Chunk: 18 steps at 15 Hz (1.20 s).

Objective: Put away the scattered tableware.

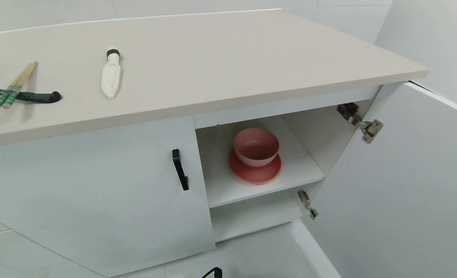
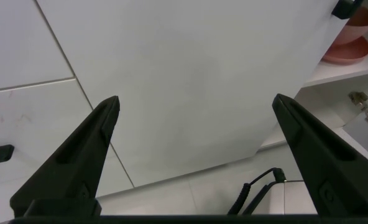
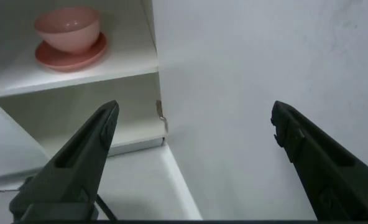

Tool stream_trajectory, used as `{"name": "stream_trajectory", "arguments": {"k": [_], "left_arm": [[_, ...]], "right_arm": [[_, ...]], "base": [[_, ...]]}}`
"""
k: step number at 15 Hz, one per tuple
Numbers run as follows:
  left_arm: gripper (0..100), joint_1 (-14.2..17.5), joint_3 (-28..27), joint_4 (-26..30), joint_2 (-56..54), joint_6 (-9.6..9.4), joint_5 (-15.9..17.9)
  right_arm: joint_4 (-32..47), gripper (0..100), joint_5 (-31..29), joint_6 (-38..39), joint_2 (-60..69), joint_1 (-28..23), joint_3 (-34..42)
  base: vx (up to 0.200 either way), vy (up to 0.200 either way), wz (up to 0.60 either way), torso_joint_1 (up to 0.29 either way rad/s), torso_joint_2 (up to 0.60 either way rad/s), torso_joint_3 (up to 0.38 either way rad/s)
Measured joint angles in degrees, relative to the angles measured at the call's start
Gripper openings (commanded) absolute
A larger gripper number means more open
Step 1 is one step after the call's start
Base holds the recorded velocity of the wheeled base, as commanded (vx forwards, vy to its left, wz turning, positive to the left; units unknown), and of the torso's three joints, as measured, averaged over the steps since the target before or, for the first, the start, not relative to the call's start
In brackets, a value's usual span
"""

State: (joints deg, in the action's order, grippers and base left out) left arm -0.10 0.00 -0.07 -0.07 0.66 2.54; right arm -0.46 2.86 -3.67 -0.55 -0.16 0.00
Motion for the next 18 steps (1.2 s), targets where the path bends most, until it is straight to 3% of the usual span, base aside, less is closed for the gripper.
{"name": "stream_trajectory", "arguments": {"k": [5,9,11,18], "left_arm": [[100,0.00,0.00,0.00,0.00,0.76,-0.18],[100,0.00,0.00,-0.06,0.00,0.93,-0.27],[100,0.00,0.00,-0.02,0.00,0.89,-0.24],[100,0.02,0.00,0.05,0.00,0.73,-0.18]], "right_arm": [[-0.29,100,2.30,-0.76,0.55,0.16,0.00],[0.00,100,0.00,2.94,0.55,0.11,0.00],[0.06,100,-0.07,2.99,0.55,0.06,0.00],[0.11,100,-0.22,3.51,0.55,0.11,0.00]], "base": [[0.000,0.000,0.00,0.000,0.00,0.000],[-0.200,0.000,0.00,0.001,0.00,0.005],[-0.200,-0.200,0.00,0.010,0.00,0.002],[0.000,-0.200,0.00,0.000,0.00,0.002]]}}
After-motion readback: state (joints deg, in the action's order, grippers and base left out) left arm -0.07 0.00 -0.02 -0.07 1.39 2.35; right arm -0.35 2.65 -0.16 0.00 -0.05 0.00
